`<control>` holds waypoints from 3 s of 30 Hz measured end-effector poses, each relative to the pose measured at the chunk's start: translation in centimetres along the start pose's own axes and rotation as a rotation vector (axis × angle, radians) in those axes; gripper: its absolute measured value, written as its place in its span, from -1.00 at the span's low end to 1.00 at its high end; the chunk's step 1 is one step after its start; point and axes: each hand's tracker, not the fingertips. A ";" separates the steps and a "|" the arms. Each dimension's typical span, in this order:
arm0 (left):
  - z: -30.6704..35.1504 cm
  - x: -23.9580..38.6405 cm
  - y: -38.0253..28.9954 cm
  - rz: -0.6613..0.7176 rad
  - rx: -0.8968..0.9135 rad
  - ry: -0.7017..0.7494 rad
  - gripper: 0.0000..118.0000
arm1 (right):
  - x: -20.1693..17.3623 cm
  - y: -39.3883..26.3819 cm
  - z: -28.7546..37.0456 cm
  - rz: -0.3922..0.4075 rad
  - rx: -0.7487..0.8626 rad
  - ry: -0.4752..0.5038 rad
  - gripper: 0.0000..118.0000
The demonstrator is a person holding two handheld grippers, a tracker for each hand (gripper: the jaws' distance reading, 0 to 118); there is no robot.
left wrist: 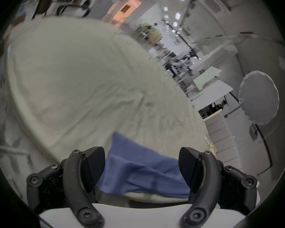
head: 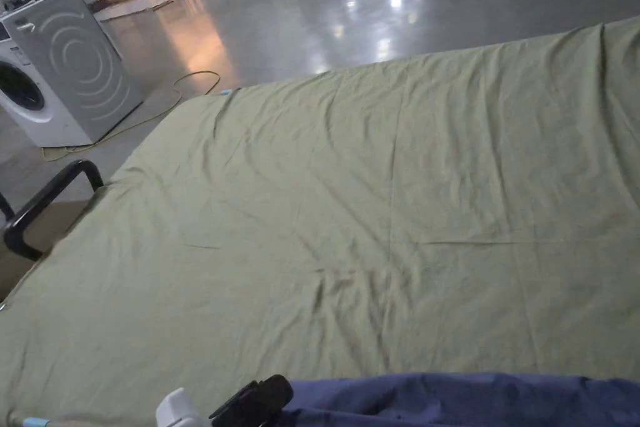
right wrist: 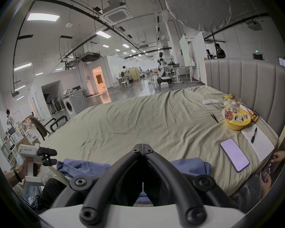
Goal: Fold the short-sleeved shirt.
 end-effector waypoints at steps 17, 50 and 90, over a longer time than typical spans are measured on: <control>-1.1 -0.6 1.0 0.218 0.136 -0.147 -0.78 | -0.4 0.1 0.4 0.023 -0.048 -0.033 -1.00; -6.3 19.8 -11.4 -0.374 -0.051 -0.258 -0.91 | 2.4 -2.5 3.0 -0.084 -0.092 -0.115 -1.00; 0.4 7.8 -0.5 -0.076 0.128 -0.115 -0.82 | 2.2 -3.1 2.0 -0.104 -0.129 -0.046 -1.00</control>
